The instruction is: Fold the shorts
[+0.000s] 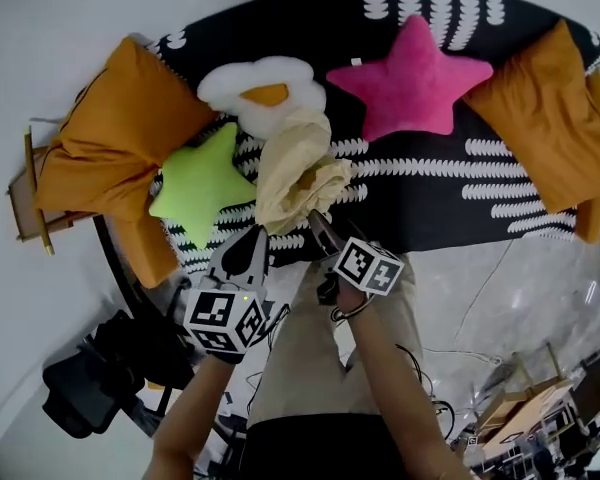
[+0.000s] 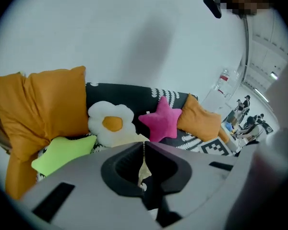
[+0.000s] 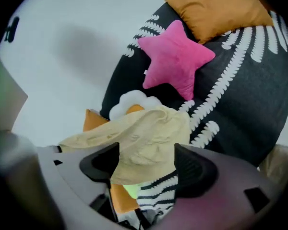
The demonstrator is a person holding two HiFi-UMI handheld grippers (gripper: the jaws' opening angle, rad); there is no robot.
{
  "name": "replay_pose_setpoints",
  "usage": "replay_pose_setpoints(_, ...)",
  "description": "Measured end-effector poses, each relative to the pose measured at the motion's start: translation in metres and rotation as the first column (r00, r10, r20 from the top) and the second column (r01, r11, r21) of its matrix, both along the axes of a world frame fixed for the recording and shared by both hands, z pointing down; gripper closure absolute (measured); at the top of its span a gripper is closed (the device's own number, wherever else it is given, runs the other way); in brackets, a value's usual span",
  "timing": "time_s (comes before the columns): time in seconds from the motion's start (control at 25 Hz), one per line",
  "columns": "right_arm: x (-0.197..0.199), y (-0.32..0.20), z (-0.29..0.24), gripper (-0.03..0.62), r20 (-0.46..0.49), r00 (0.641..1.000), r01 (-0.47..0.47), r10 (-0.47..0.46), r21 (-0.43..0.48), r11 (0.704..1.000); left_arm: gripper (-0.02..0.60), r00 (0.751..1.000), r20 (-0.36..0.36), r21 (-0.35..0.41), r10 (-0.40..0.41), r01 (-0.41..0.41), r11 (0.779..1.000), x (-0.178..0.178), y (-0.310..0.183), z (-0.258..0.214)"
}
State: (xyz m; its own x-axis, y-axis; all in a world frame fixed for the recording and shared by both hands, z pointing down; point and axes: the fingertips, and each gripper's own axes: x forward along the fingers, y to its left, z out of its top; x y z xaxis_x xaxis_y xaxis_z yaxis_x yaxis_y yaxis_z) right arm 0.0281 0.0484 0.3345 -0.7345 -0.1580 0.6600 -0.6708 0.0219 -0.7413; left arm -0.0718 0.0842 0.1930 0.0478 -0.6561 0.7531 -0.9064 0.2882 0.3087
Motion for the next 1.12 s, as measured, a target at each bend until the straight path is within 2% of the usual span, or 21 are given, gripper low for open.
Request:
replay_pose_setpoints(0.08, -0.027, 0.008, -0.026, 0.194, 0.037, 0.999, 0.035, -0.035, -0.012, 0.999, 0.557, 1.000, -0.003, 0.012, -0.015, 0.015, 1.000, -0.004, 0.006, -0.008)
replay_pose_setpoints(0.2, -0.046, 0.029, -0.036, 0.178, -0.069, 0.986, 0.147, -0.149, -0.035, 0.988, 0.557, 0.999, -0.007, 0.030, -0.035, 0.035, 0.999, -0.010, 0.012, -0.021)
replay_pose_setpoints(0.32, -0.048, 0.044, -0.025, 0.171, -0.131, 0.978, 0.150, -0.165, -0.116, 0.982, 0.557, 0.998, -0.032, 0.050, -0.053, 0.054, 0.997, -0.015, 0.013, -0.037)
replay_pose_setpoints(0.4, -0.046, 0.045, -0.014, 0.166, -0.174, 0.972, 0.140, -0.161, -0.126, 0.982, 0.557, 0.997, -0.052, 0.067, -0.058, 0.061, 0.996, -0.017, 0.014, -0.051)
replay_pose_setpoints(0.48, -0.038, 0.038, 0.002, 0.181, -0.246, 0.958, 0.123, -0.148, -0.117, 0.986, 0.557, 0.997, -0.059, 0.082, -0.051, 0.056, 0.995, -0.021, 0.018, -0.067)
replay_pose_setpoints(0.6, -0.018, 0.024, 0.021, 0.216, -0.362, 0.919, 0.129, -0.156, -0.097, 0.987, 0.557, 0.997, -0.046, 0.095, -0.061, 0.065, 0.993, -0.037, 0.030, -0.090)
replay_pose_setpoints(0.68, -0.003, 0.009, 0.015, 0.252, -0.417, 0.889, 0.188, -0.190, -0.047, 0.981, 0.557, 0.996, -0.036, 0.091, -0.083, 0.086, 0.992, -0.054, 0.039, -0.103)
replay_pose_setpoints(0.76, 0.010, -0.017, -0.013, 0.308, -0.456, 0.862, 0.274, -0.221, 0.054, 0.960, 0.558, 0.996, -0.028, 0.067, -0.085, 0.087, 0.994, -0.071, 0.047, -0.110)
replay_pose_setpoints(0.84, 0.019, -0.052, -0.063, 0.374, -0.491, 0.832, 0.385, -0.259, 0.174, 0.906, 0.558, 0.999, -0.011, 0.035, -0.053, 0.054, 0.998, -0.084, 0.051, -0.115)
replay_pose_setpoints(0.92, 0.023, -0.085, -0.123, 0.365, -0.537, 0.777, 0.521, -0.329, 0.254, 0.815, 0.558, 1.000, 0.013, 0.020, 0.002, -0.002, 1.000, -0.097, 0.047, -0.127)
replay_pose_setpoints(1.04, 0.029, -0.127, -0.220, 0.286, -0.660, 0.623, 0.717, -0.420, 0.266, 0.645, 0.558, 0.993, 0.057, 0.026, 0.107, -0.109, 0.994, -0.106, 0.024, -0.164)
replay_pose_setpoints(1.12, 0.030, -0.149, -0.277, 0.284, -0.720, 0.552, 0.787, -0.420, 0.284, 0.547, 0.558, 0.979, 0.091, 0.034, 0.183, -0.187, 0.982, -0.104, 0.005, -0.194)
